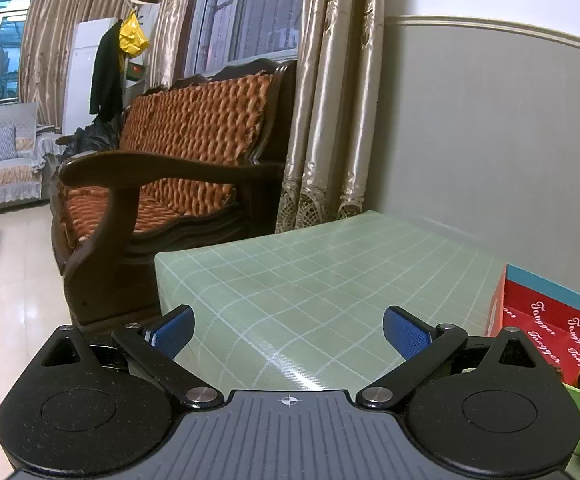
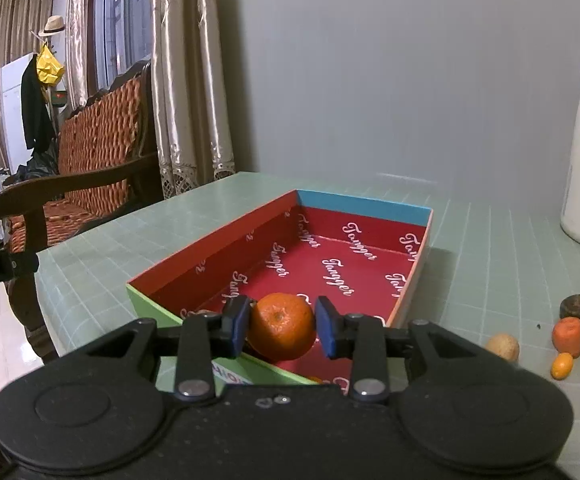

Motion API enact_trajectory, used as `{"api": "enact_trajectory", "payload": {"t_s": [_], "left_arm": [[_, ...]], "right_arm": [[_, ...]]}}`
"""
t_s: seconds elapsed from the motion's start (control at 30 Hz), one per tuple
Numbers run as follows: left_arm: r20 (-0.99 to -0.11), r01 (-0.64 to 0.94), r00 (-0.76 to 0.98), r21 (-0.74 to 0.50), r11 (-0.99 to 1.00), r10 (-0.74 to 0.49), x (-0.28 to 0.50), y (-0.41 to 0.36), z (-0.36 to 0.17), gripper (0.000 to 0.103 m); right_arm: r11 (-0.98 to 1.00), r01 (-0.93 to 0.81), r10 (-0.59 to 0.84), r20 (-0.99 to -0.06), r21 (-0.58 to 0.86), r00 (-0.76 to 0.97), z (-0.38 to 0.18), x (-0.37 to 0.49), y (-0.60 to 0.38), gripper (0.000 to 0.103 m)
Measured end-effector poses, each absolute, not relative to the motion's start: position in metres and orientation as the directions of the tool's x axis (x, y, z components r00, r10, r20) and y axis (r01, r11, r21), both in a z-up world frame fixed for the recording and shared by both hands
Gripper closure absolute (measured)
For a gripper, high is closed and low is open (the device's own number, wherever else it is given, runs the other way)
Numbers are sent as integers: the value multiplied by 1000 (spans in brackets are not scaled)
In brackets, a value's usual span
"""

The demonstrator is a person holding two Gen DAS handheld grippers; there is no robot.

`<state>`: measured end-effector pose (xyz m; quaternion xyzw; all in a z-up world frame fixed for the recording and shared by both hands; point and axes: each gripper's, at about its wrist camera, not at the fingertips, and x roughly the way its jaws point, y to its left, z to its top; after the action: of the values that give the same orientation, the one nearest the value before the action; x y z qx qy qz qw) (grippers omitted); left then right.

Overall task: Organize fruits
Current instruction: 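Carry the mandarin orange into the red box and open the right tool, then reach the left tool to the tan round nut and close on it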

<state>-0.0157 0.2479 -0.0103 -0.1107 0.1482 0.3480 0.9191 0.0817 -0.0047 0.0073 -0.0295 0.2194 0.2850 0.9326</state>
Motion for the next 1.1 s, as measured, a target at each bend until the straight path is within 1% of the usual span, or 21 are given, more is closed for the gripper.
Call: {"api": "enact_trajectory", "payload": {"t_s": [0.17, 0.27, 0.33, 0.37, 0.5, 0.6, 0.77, 1.0, 1.07, 1.1], "left_arm": [[-344, -665, 718, -84, 742, 605, -14, 242, -10, 3], [-342, -664, 718, -75, 744, 606, -13, 240, -9, 3], [-341, -664, 718, -73, 745, 607, -13, 240, -9, 3], [-341, -663, 718, -72, 745, 606, -13, 239, -10, 3], [-344, -659, 721, -72, 749, 601, -12, 237, -9, 3], [-345, -649, 729, -75, 757, 591, -10, 233, -8, 3], [-337, -624, 748, -63, 779, 571, -3, 218, -7, 3], [-304, -563, 794, -43, 825, 526, 8, 187, -2, 3], [-290, -538, 811, -28, 842, 508, 12, 174, -1, 3], [-282, -522, 821, -19, 853, 497, 14, 167, 0, 3]], "right_arm": [[841, -539, 506, -425, 49, 750, 10, 81, -4, 65], [841, -538, 507, -425, 52, 750, 12, 82, -5, 57], [847, -530, 498, -418, 46, 760, 13, 83, -5, 36], [848, -527, 497, -411, 45, 764, 13, 82, -7, 33], [852, -522, 490, -390, 28, 779, 18, 79, -9, 32], [857, -515, 484, -378, 22, 789, 22, 77, -13, 25], [870, -493, 461, -359, 4, 811, 27, 76, -24, 20], [900, -435, 410, -329, -2, 851, 32, 77, -61, 18], [913, -408, 386, -318, -3, 866, 32, 76, -75, 15], [920, -391, 371, -313, -2, 874, 31, 76, -83, 10]]}}
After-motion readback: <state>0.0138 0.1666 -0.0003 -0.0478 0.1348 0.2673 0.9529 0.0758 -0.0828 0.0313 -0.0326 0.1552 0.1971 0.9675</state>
